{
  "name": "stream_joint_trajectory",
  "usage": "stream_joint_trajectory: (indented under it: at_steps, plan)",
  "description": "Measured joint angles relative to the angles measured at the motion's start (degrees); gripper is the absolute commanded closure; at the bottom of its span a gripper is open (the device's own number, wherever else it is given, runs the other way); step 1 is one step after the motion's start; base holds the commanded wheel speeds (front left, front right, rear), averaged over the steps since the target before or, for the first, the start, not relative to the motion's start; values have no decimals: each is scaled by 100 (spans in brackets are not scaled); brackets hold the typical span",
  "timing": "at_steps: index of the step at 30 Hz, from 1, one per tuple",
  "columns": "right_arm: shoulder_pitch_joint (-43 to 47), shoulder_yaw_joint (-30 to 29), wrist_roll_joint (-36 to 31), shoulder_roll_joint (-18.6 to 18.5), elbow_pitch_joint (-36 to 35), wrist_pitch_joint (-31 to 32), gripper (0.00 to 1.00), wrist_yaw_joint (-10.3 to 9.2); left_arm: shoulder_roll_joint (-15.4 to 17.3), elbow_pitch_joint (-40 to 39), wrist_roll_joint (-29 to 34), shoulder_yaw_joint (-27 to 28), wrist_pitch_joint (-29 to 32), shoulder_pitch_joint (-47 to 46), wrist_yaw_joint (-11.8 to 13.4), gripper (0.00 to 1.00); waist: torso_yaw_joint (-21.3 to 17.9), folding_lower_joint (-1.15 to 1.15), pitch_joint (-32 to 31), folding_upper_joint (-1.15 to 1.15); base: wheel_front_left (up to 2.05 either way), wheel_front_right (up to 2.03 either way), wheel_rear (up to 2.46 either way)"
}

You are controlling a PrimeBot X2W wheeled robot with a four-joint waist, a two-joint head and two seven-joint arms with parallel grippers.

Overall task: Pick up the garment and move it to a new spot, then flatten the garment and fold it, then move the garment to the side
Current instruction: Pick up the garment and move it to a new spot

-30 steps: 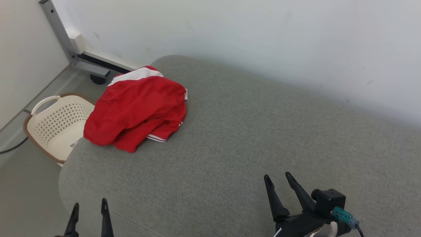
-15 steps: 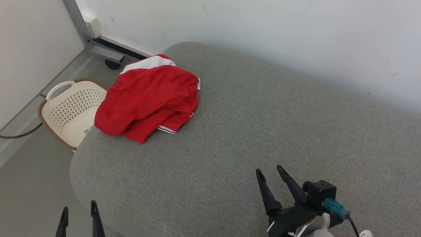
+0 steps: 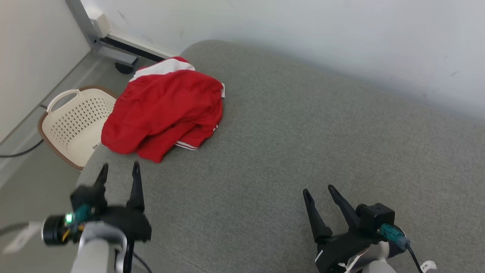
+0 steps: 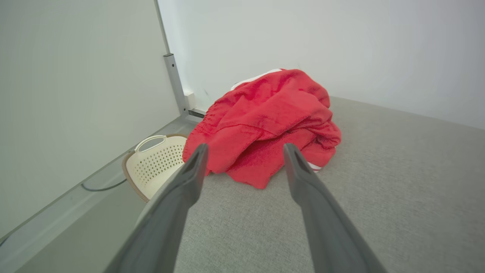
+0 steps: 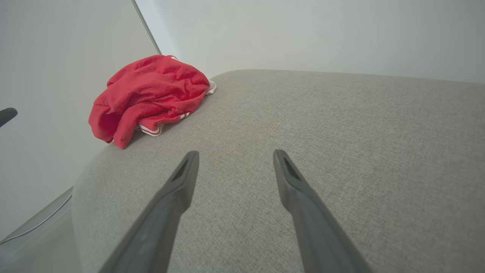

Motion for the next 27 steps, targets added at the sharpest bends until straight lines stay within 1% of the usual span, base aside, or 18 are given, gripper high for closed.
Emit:
stream_joint_trajectory:
  at_steps: [4, 6, 7, 12, 15, 18, 21, 24, 26, 27]
  plan:
    - [136, -132, -290, -2, -318, 250, 0, 0, 120, 979, -16, -54, 338, -1098, -79, 0, -44, 1, 179, 0, 0, 0, 0]
    - [172, -102, -433, -3, -575, 424, 0, 0, 267, 1406, -86, 11, 493, -1497, -91, 0, -113, 1, 263, 0, 0, 0, 0]
    - [173, -85, -488, 0, -717, 512, 0, 0, 345, 1592, -154, 57, 589, -1690, -141, 0, -160, 1, 309, 0, 0, 0, 0]
    - [224, -121, -821, -1, -1445, 923, 0, 0, 597, 2401, -610, 298, 1211, -2486, -276, 0, -437, 1, 638, 0, 0, 0, 0]
    - [354, -197, -959, -38, -1972, 1202, 0, 0, 654, 2781, -1089, 577, 1519, -2948, -292, 0, -653, 2, 957, 0, 0, 0, 0]
    - [505, -261, -1015, -122, -2291, 1365, 0, -1, 703, 3048, -1410, 857, 1793, -3158, -281, 0, -808, 2, 1183, 1, 0, 0, 0]
    - [626, -313, -1065, -142, -2544, 1477, 0, 0, 880, 3233, -1541, 999, 2007, -3353, -118, 0, -945, 2, 1397, 0, 0, 0, 0]
    - [714, -365, -1095, -147, -2706, 1526, 0, 0, 1006, 3325, -1570, 1043, 2022, -3438, -1, 0, -1060, 1, 1591, 1, 0, 0, 0]
    - [722, -409, -1096, -149, -2786, 1551, 0, 0, 1074, 3345, -1537, 1029, 1862, -3442, 107, 100, -1129, 2, 1687, 1, 0, 0, 0]
    - [722, -426, -1095, -149, -2802, 1563, 0, 0, 1099, 3346, -1503, 1015, 1790, -3450, 122, 100, -1163, 1, 1720, 1, 0, 0, 0]
